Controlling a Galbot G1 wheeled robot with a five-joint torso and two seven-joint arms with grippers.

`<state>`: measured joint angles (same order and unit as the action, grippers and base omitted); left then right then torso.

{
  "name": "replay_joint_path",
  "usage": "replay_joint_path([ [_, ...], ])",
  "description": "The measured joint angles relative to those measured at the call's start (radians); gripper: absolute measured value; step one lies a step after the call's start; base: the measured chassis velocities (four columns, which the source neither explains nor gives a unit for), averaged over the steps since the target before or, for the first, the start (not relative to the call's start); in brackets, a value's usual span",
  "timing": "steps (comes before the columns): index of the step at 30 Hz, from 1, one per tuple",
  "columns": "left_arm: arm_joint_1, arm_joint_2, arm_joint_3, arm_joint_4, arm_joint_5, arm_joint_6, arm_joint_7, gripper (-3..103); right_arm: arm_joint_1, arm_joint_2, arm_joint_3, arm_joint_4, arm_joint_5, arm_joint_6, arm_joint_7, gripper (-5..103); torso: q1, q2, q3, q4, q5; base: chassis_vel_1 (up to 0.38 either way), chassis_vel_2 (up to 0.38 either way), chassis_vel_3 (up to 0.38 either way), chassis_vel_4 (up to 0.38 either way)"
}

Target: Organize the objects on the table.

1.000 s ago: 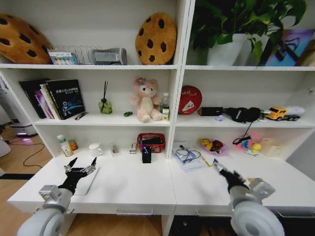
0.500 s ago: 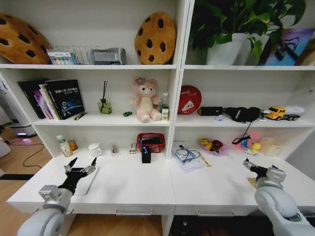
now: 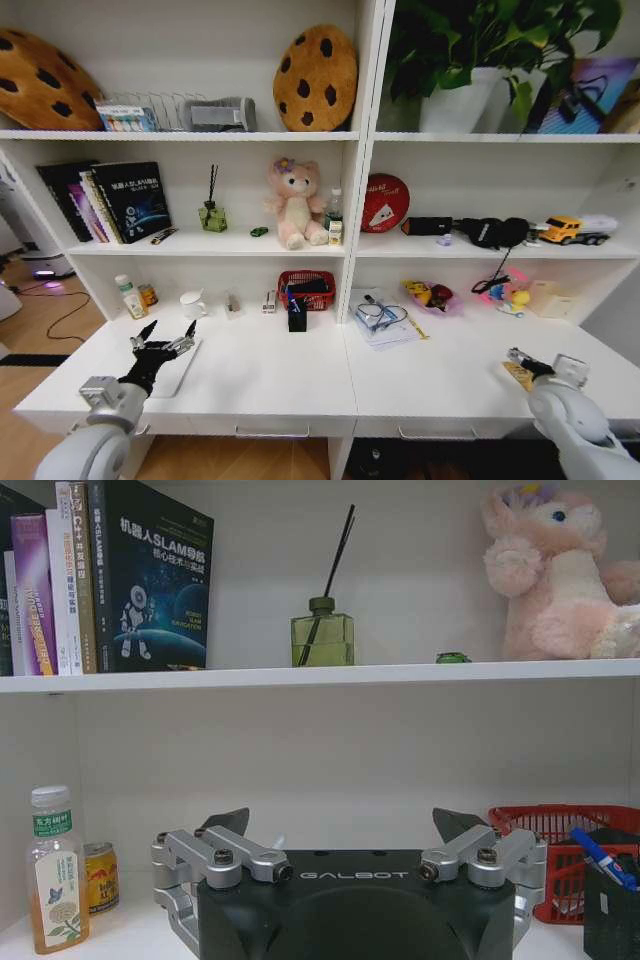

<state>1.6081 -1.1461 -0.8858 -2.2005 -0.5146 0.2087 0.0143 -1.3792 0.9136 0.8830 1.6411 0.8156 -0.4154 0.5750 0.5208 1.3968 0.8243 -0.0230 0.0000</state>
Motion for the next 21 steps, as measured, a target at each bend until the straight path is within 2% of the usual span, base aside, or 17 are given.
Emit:
replay_joint_path([
  [1,0.000,0.000,0.000,0.000,0.000,0.000,0.000,100,0.004,0.003,-0.005,-0.010,-0.003,0.000,-0.001,90,0.000,0.000,0.000,0.0000,0.0000,0.000,0.000,0.000,0.000],
  [4,0.000,0.000,0.000,0.000,0.000,0.000,0.000,100,0.006,0.006,-0.009,-0.017,-0.005,0.000,-0.001,85,0.000,0.000,0.000,0.0000,0.0000,0.000,0.000,0.000,0.000],
  [5,0.000,0.000,0.000,0.000,0.000,0.000,0.000,100,0.006,0.010,-0.012,-0.022,-0.007,0.000,-0.001,74,0.000,0.000,0.000,0.0000,-0.0001,0.000,0.000,0.000,0.000],
  [6,0.000,0.000,0.000,0.000,0.000,0.000,0.000,100,0.006,0.014,-0.015,-0.024,-0.012,0.001,-0.001,68,0.000,0.000,0.000,0.0000,0.0000,0.000,0.000,0.000,0.000],
  [7,0.000,0.000,0.000,0.000,0.000,0.000,0.000,100,0.006,0.014,-0.015,-0.024,-0.012,0.001,-0.001,68,0.000,0.000,0.000,0.0000,0.0000,0.000,0.000,0.000,0.000],
  [9,0.000,0.000,0.000,0.000,0.000,0.000,0.000,100,0.005,0.019,-0.016,-0.025,-0.022,0.004,-0.001,57,0.000,0.000,0.000,0.0000,-0.0001,0.000,0.000,0.000,0.000],
  [11,0.000,0.000,0.000,0.000,0.000,0.000,0.000,100,0.004,0.020,-0.016,-0.025,-0.023,0.004,-0.001,57,0.000,0.000,0.000,0.0000,-0.0001,0.000,0.000,0.000,0.000],
  [13,0.000,0.000,0.000,0.000,0.000,0.000,0.000,100,0.000,0.023,-0.016,-0.019,-0.024,0.006,0.000,47,0.000,0.000,0.000,0.0000,-0.0001,0.000,0.000,0.000,0.000],
  [14,0.000,0.000,0.000,0.000,0.000,0.000,0.000,100,0.000,0.023,-0.016,-0.019,-0.024,0.006,0.000,47,0.000,0.000,0.000,0.0000,-0.0001,0.000,0.000,0.000,0.000],
  [18,0.000,0.000,0.000,0.000,0.000,0.000,0.000,100,-0.002,0.024,-0.015,-0.016,-0.027,0.008,0.005,25,0.000,0.000,0.000,0.0000,-0.0001,0.000,0.000,0.000,0.000],
  [19,0.000,0.000,0.000,0.000,0.000,0.000,0.000,100,-0.002,0.024,-0.015,-0.016,-0.027,0.008,0.005,25,0.000,0.000,0.000,0.0000,-0.0001,0.000,0.000,0.000,0.000],
  [21,0.000,0.000,0.000,0.000,0.000,0.000,0.000,100,-0.004,0.024,-0.014,-0.016,-0.027,0.009,0.005,14,0.000,0.000,0.000,0.0000,-0.0001,0.000,0.000,0.000,0.000],
])
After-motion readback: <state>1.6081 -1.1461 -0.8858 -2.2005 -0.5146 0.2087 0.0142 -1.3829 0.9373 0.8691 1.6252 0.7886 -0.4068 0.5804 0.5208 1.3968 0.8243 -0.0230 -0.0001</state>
